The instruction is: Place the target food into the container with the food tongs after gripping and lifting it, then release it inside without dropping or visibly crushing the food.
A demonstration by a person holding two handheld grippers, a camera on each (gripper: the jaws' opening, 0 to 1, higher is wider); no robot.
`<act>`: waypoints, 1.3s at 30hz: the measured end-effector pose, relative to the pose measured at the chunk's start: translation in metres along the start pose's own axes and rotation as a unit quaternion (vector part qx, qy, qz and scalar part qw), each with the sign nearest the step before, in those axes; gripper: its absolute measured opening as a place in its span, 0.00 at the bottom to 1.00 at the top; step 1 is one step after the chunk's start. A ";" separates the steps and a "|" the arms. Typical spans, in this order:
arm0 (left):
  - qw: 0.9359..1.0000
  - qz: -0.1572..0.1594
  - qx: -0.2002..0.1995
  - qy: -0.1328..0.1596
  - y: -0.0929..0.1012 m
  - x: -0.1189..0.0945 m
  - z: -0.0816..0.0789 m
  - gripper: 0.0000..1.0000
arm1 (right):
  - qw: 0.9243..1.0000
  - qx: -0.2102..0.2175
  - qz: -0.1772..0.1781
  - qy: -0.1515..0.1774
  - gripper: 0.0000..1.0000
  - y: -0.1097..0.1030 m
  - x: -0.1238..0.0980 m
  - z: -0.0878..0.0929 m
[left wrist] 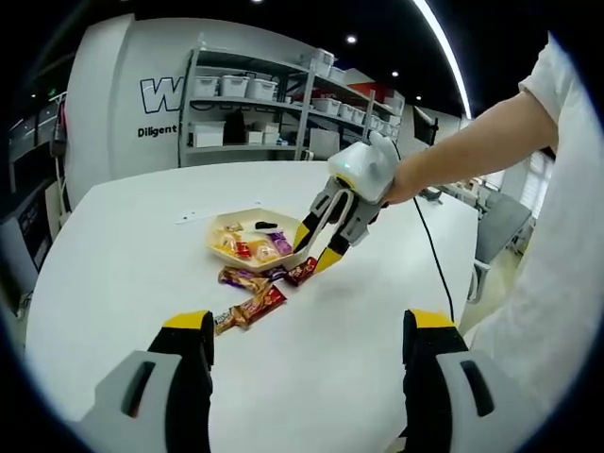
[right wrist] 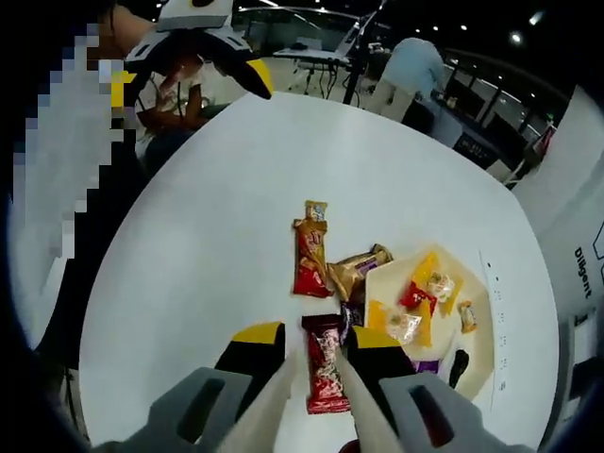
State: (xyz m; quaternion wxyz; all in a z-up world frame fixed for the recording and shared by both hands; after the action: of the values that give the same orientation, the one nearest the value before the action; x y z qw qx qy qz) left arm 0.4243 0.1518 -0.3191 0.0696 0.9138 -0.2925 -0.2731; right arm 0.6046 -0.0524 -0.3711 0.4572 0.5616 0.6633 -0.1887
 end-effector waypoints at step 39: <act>1.000 -0.003 0.001 0.002 0.000 -0.002 -0.006 0.79 | 0.999 0.044 -0.022 -0.015 0.20 -0.004 0.012 0.016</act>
State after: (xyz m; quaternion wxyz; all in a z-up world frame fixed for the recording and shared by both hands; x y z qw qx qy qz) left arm 0.4258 0.1527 -0.3132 0.0681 0.9154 -0.2899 -0.2709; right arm 0.6075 -0.0589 -0.3900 0.4373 0.5637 0.6598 -0.2360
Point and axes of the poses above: the point that each gripper's makers call its tool centre point, and the gripper's own axes: x roughly forward along the fingers, y roughly to its right, z roughly out of its underside, the point moved 10 cm from there along -x, roughly backward along the fingers, and after that the axes turned 8 degrees about -x, right-handed, at the moved point
